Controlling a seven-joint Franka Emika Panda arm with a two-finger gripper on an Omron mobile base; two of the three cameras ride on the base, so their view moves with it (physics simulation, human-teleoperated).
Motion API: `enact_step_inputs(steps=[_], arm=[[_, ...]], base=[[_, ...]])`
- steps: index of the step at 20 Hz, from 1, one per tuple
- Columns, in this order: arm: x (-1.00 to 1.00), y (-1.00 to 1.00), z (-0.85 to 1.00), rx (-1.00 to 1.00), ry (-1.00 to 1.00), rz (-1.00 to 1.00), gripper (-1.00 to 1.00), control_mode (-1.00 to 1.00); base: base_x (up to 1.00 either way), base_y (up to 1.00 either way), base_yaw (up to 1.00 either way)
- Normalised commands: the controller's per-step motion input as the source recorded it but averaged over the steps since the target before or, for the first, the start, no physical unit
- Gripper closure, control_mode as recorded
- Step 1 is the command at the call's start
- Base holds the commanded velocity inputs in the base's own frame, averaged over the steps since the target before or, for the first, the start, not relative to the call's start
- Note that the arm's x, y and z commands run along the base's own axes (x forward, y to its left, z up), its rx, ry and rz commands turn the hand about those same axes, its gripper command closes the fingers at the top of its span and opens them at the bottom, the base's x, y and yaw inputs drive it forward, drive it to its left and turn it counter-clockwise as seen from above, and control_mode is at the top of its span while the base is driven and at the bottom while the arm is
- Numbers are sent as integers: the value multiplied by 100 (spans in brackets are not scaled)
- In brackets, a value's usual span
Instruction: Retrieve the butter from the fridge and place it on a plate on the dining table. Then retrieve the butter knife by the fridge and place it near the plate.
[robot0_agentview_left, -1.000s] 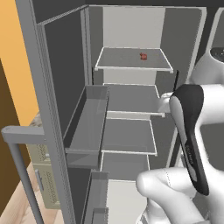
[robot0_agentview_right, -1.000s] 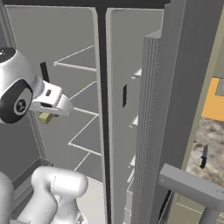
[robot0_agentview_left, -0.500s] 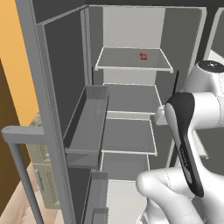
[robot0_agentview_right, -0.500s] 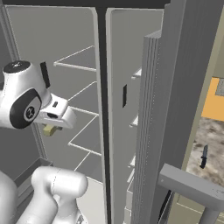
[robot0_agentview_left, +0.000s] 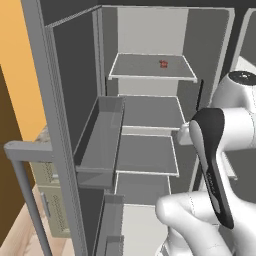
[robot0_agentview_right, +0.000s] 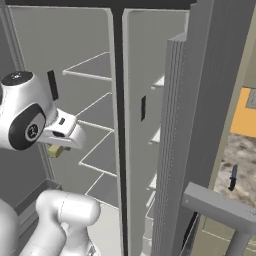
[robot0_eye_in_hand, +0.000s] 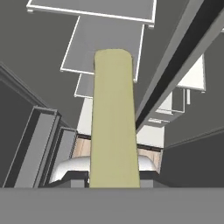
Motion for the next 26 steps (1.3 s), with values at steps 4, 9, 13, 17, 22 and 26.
enact_step_inputs(steps=[4, 9, 13, 17, 22, 26], arm=[[0, 0, 0, 0, 0, 0, 100, 100], [0, 0, 0, 0, 0, 0, 100, 100], [0, 0, 0, 0, 0, 0, 100, 100], [0, 0, 0, 0, 0, 0, 100, 100], [0, 0, 0, 0, 0, 0, 100, 100], [0, 0, 0, 0, 0, 0, 100, 100]], base=[[-78, 20, -12], [-100, 28, -29], [-100, 20, -30], [-100, 25, -27], [-100, 16, -30], [-44, -1, -82]])
